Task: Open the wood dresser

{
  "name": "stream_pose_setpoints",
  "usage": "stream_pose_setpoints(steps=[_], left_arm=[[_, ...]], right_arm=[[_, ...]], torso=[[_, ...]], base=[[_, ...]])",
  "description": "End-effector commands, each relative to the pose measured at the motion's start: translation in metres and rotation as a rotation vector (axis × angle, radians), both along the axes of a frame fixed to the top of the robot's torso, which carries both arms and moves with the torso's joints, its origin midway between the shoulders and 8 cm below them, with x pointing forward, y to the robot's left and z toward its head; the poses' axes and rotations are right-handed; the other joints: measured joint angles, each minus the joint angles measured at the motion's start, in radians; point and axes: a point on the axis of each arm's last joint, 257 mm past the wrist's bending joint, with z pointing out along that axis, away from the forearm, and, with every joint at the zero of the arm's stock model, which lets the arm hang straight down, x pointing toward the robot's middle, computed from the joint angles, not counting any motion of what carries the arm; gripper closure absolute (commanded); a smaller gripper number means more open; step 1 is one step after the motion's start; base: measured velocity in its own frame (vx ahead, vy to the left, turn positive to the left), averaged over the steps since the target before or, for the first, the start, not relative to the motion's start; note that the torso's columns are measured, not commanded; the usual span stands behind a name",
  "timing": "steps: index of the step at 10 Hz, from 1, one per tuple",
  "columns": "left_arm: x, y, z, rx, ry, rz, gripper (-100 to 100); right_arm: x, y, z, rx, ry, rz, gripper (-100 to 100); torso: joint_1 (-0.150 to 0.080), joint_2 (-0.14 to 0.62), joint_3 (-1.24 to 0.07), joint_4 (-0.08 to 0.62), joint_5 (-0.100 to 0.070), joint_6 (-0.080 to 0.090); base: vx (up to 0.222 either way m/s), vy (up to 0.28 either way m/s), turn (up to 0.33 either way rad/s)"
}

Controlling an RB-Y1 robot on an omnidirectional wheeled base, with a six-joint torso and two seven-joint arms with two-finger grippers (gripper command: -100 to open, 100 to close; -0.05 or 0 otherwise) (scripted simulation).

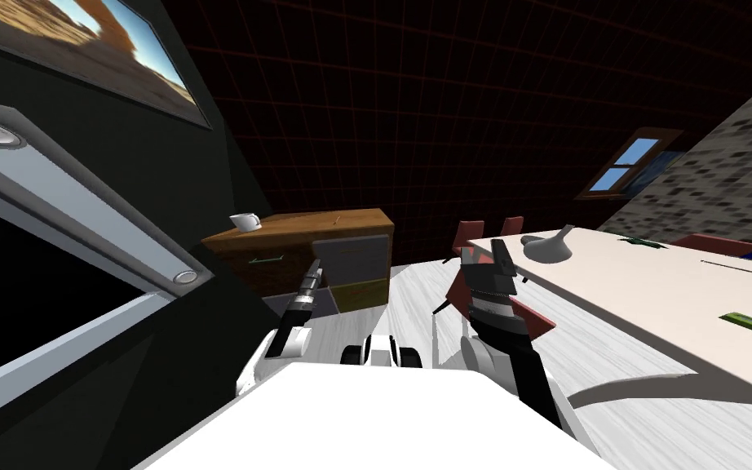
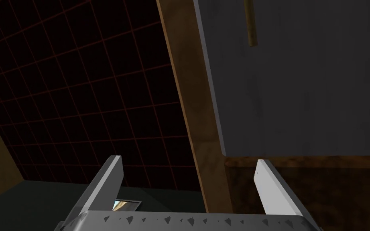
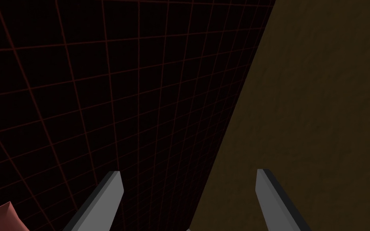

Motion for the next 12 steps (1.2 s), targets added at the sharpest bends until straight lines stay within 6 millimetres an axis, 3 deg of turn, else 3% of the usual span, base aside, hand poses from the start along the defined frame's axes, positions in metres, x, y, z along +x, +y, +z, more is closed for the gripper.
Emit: stream_pose_setpoints(steps=[1, 8, 10, 12], left_arm=[[0.006, 0.005, -0.02, -0.008, 0.042, 0.01, -100], [0.017, -0.008, -0.063, -0.171, 0.102, 0.062, -100], [0.018, -0.016, -0.068, -0.22, 0.104, 0.072, -100], [0.02, -0.012, -0.059, -0.208, 0.103, 0.072, -100]], right_arm=[[0.0, 0.0, 0.0, 0.0, 0.0, 0.0, 0], [0.0, 0.0, 0.0, 0.0, 0.0, 0.0, 0], [0.0, 0.0, 0.0, 0.0, 0.0, 0.0, 0], [0.0, 0.0, 0.0, 0.0, 0.0, 0.0, 0]], torso=[[0.002, 0.001, 0.001, 0.001, 0.0, 0.0], [0.003, 0.002, 0.001, 0.001, 0.001, 0.0], [0.002, 0.002, 0.001, 0.001, 0.001, 0.0], [0.003, 0.001, 0.001, 0.0, 0.001, 0.0]], base=[[0.156, -0.041, 0.001], [0.128, -0.03, 0.0], [0.043, -0.023, 0.0], [0.04, -0.004, -0.012]])
